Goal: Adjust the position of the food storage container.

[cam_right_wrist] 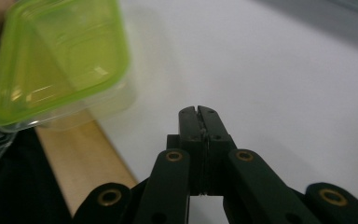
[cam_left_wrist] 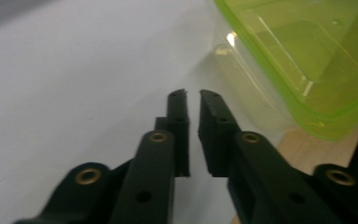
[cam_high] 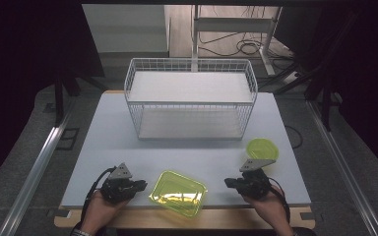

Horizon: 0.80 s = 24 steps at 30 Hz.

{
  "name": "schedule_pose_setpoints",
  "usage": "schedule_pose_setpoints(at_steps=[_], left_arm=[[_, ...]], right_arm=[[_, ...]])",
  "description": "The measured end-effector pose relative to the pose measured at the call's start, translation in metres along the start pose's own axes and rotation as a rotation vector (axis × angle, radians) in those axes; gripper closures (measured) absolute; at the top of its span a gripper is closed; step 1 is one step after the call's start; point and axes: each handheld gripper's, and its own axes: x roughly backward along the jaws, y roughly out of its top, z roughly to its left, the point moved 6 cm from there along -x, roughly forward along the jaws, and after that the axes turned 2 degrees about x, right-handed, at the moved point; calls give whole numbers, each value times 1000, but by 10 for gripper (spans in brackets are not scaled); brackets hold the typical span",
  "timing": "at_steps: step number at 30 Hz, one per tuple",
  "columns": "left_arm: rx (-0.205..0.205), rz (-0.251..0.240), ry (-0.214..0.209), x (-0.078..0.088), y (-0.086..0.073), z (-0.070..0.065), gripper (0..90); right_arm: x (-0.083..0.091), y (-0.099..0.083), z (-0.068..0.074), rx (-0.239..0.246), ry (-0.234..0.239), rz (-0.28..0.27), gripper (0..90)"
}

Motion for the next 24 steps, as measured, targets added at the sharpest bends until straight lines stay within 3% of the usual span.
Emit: schedule_pose_setpoints(at_steps=[2, 4, 6, 13, 17, 24], left_arm=[[-7, 3, -29, -1, 1, -4, 898], [-11, 5, -45, -3, 2, -7, 898], [-14, 16, -61, -5, 3, -11, 899], [-9, 35, -63, -12, 6, -19, 898], [2, 25, -73, -12, 8, -21, 898], [-2, 22, -100, -19, 14, -28, 897]], right_arm=[[-10, -3, 18, 20, 44, 30, 885], [-12, -4, 21, 28, 53, 39, 885], [-21, -5, 36, 41, 105, 75, 884], [-38, -4, 56, 58, 171, 115, 872], [-42, -2, 54, 58, 158, 125, 872], [-42, 1, 37, 28, 130, 113, 872]])
